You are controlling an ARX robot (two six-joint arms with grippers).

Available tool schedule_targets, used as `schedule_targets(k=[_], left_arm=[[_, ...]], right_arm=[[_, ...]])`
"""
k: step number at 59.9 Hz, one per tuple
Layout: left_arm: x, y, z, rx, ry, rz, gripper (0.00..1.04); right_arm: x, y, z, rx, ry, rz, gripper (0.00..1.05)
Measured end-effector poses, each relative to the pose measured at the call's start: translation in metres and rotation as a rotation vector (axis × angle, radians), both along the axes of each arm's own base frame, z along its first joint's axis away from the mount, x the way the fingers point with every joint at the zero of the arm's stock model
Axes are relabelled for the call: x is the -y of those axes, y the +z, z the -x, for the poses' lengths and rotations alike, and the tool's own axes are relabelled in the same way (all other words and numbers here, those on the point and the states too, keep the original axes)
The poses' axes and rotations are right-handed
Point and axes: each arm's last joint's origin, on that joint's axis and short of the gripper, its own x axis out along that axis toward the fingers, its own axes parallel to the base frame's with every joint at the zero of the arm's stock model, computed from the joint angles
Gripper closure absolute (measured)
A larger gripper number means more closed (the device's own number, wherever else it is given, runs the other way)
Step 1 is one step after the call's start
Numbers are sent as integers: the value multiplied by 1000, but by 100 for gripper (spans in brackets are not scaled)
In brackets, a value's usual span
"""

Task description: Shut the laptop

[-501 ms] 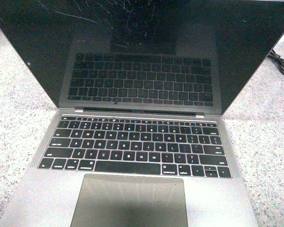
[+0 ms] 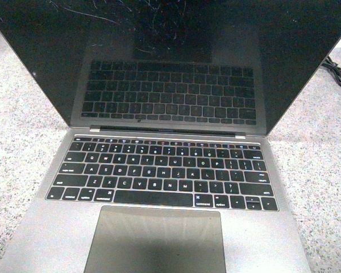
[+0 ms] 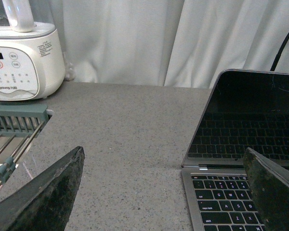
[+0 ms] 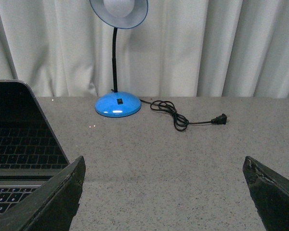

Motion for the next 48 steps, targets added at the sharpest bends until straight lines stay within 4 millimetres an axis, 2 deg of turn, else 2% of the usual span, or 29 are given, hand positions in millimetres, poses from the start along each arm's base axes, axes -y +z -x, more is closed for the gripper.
schedule_targets(k=[48], left_arm=[[0,0,0,0,0,0,6]], right_arm=[[0,0,0,0,0,0,9]])
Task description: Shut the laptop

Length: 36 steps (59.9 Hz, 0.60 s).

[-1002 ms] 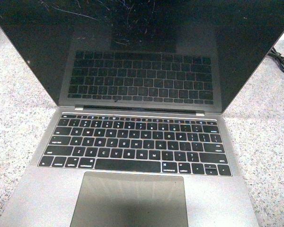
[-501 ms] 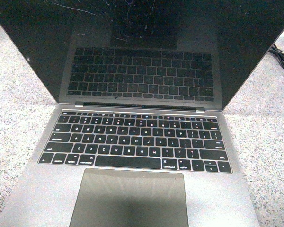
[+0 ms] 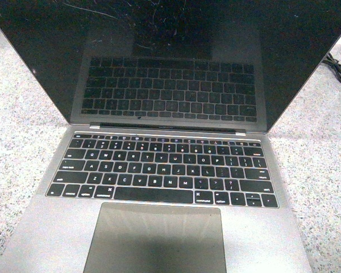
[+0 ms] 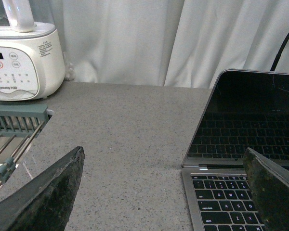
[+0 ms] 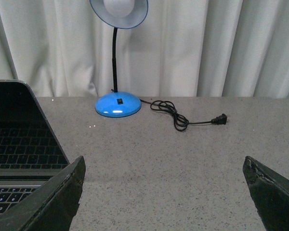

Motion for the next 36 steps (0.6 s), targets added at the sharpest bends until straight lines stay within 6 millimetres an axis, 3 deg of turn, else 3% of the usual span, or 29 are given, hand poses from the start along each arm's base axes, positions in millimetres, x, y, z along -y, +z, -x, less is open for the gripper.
schedule_targets(k=[13,15,19,28,36], left_arm=[[0,0,0,0,0,-1,7],[0,0,0,0,0,-1,13],[0,0,0,0,0,-1,24],[0,0,0,0,0,-1,62],[0,0,0,0,0,-1,87]], right_arm=[[0,0,0,0,0,0,9],[0,0,0,0,0,-1,12],[0,0,0,0,0,0,22],[0,0,0,0,0,0,61],[0,0,0,0,0,0,86]])
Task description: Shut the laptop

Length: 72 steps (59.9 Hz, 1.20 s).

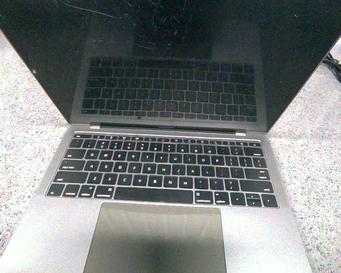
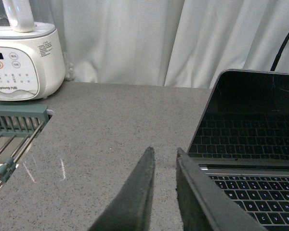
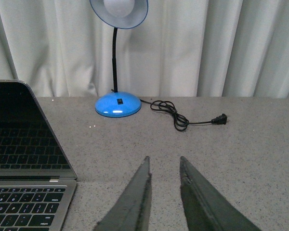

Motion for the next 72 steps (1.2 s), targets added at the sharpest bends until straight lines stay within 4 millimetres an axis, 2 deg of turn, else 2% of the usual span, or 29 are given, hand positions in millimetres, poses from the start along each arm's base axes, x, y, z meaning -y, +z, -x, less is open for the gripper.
schedule_targets(k=[4,6,24,27,36,42,53,59,72], left_arm=[[0,0,0,0,0,0,99],[0,0,0,0,0,1,101],[0,0,0,0,1,0,101],[0,-3,0,-43,68,47,101],[-4,-9,-1,-95,169,221,101],[-4,-9,-2,-90,172,265,101],[-2,-5,-2,-86,156,278,101],[-2,7,-3,-73,90,274,101],[-3,25,-23,-71,17,235,101]], right_arm=[[0,0,0,0,0,0,97],[0,0,0,0,0,1,104],[0,0,0,0,0,0,104],[0,0,0,0,-9,1,104],[-5,6,-1,41,-392,13,104],[-9,9,0,56,-460,30,104],[-14,9,0,42,-436,58,104],[-12,17,-4,5,-347,90,104],[2,31,-25,-81,-161,178,104]])
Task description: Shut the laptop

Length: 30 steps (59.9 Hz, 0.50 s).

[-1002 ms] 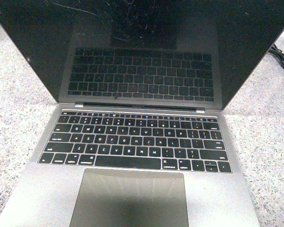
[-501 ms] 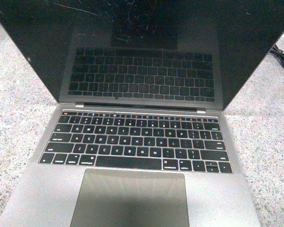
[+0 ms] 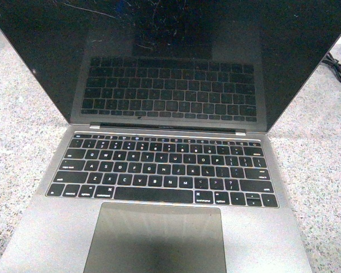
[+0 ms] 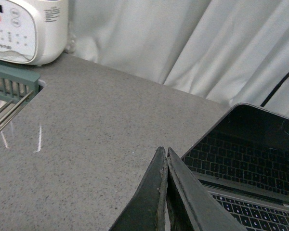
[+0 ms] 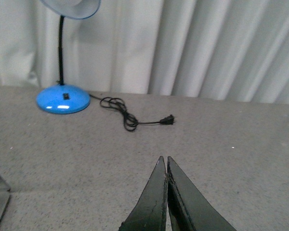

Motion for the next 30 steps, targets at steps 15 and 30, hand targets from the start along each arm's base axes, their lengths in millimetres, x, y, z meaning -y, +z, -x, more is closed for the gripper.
schedule_targets(k=[15,30], left_arm=[[17,43,-48,9,-157,-53,101],[29,70,-92,-20,-276,-130,101]], right_arm=[[11,33,-73,-133,260,139,104],[-10,75,-143,-224,526,182,104]])
